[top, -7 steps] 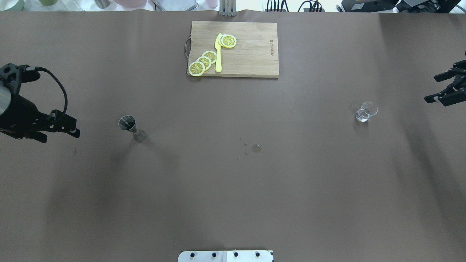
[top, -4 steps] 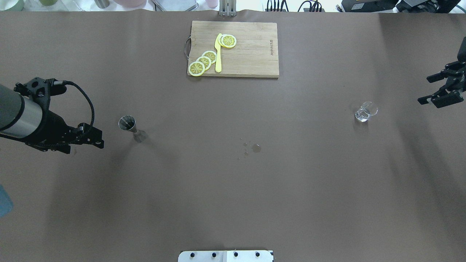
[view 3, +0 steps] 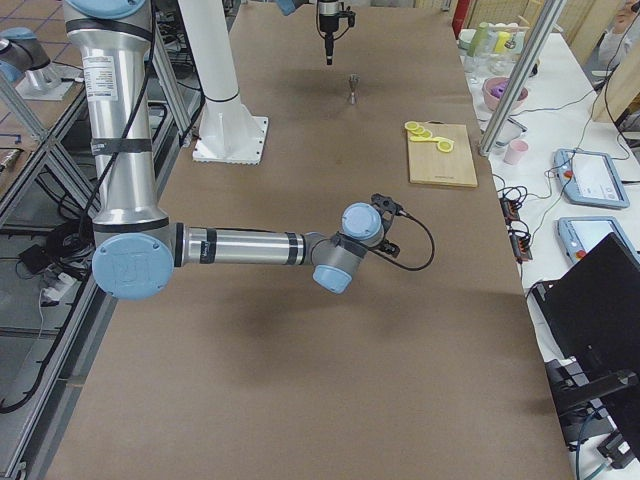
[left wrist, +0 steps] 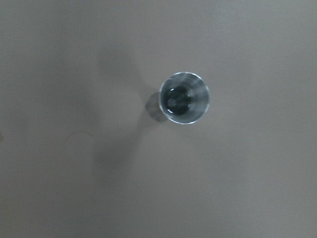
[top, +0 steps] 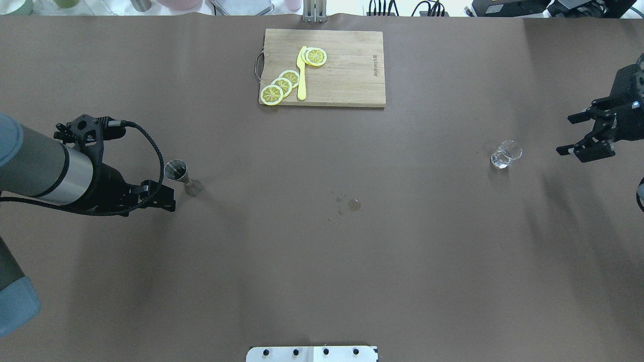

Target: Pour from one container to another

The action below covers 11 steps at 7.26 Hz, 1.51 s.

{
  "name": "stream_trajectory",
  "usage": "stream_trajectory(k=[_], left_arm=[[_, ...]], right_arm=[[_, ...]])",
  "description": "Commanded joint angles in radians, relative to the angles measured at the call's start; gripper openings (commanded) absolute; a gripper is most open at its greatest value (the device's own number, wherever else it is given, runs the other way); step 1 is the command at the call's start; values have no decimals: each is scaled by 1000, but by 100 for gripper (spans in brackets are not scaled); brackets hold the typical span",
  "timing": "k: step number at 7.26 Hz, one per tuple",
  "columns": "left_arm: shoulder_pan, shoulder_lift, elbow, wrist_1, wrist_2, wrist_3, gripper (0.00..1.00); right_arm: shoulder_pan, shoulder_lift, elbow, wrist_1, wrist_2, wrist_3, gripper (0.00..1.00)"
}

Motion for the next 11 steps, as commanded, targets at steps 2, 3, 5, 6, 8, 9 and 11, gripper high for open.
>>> stream_trajectory(k=[2, 3, 5, 6, 8, 9, 11], left_arm=[[18, -36, -22, 0, 51, -11, 98], [33, -36, -19, -3, 111, -9, 98], [147, -40, -25, -2, 331, -12, 98], [201, -46, -48, -2, 437, -12, 98], [347, -5, -76, -46, 589, -101, 98], [431, 36, -85, -92, 725, -114, 98], [540, 91, -76, -127, 983, -108, 98]], right_arm=[[-31, 3, -71, 156, -4, 103, 99], [-38, 30, -128, 233, -6, 140, 99], [-40, 46, -144, 239, 6, 129, 99], [-40, 48, -127, 239, 8, 138, 100], [-40, 46, -89, 253, 83, 122, 100], [-40, 52, -75, 278, 85, 120, 100], [-39, 40, -78, 292, 143, 62, 100]])
